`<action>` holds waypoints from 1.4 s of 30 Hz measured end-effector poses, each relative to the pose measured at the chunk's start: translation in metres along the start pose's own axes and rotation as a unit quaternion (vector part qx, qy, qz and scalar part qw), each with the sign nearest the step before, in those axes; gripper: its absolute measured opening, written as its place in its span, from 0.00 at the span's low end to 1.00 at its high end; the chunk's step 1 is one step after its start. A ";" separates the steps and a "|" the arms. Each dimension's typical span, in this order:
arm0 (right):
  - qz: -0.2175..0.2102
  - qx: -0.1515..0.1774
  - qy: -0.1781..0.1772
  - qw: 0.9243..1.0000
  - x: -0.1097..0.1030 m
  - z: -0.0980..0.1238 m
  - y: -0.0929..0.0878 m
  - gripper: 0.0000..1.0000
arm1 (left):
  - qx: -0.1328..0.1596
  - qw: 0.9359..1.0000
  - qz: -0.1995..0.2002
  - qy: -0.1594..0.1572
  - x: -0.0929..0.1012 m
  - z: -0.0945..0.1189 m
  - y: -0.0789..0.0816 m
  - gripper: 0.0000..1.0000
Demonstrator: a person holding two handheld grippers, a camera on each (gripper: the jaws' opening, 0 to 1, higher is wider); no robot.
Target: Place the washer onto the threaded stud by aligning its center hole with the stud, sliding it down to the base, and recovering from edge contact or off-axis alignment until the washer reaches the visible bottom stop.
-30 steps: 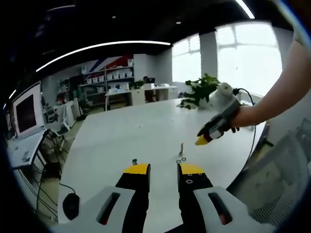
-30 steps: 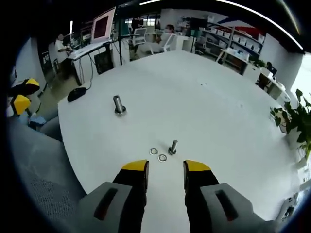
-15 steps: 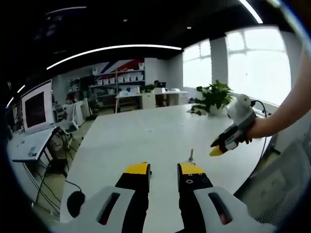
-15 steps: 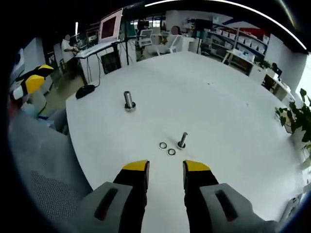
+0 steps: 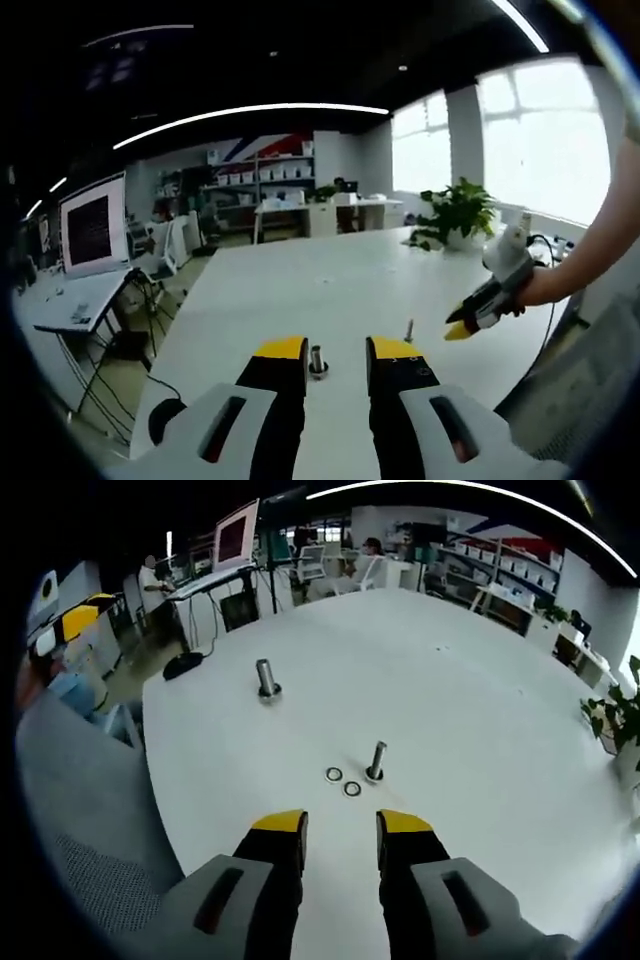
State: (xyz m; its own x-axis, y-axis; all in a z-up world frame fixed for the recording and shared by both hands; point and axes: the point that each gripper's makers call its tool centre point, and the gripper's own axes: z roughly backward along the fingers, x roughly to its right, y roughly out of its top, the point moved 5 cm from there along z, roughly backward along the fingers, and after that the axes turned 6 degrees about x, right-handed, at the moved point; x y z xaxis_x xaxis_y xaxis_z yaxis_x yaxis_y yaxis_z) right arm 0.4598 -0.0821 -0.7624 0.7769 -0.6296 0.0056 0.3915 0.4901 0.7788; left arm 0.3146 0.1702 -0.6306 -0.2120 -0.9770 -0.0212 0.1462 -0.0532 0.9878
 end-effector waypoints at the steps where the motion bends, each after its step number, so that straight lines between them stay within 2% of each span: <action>1: 0.001 0.004 0.001 1.000 0.000 -0.001 0.000 0.29 | 0.000 1.000 0.000 0.002 -0.001 0.000 0.000 0.21; 4: 0.003 0.020 0.002 1.000 0.004 -0.004 0.002 0.29 | -0.010 1.000 -0.004 0.008 -0.003 -0.001 -0.003 0.21; 8: 0.001 0.033 0.004 0.999 0.008 -0.006 0.002 0.29 | -0.007 1.000 -0.008 0.018 -0.006 0.000 -0.002 0.21; 12: 0.011 0.029 0.014 0.999 0.012 -0.010 -0.001 0.29 | -0.014 1.000 -0.013 0.021 -0.006 -0.001 -0.003 0.21; 16: 0.004 0.030 0.017 0.999 0.018 -0.016 -0.003 0.29 | -0.014 0.999 -0.019 0.024 -0.006 0.000 -0.003 0.21; 23: 0.007 0.026 0.030 0.999 0.011 -0.028 -0.005 0.29 | -0.032 0.999 -0.031 0.016 -0.001 -0.003 -0.008 0.21; 31: 0.013 0.030 0.045 0.998 0.002 -0.036 0.002 0.29 | -0.048 0.998 -0.037 0.018 -0.003 -0.005 -0.013 0.21; 42: 0.013 0.021 0.044 0.999 -0.003 -0.046 0.004 0.29 | -0.048 0.998 -0.038 0.012 -0.002 -0.005 -0.013 0.21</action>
State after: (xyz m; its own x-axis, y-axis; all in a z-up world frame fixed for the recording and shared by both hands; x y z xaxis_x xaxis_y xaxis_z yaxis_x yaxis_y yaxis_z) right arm 0.4817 -0.0499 -0.7884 0.8271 -0.5614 -0.0280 0.3518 0.4782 0.8047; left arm 0.3175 0.1715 -0.6445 -0.2036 -0.9738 -0.1009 0.2221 -0.1463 0.9640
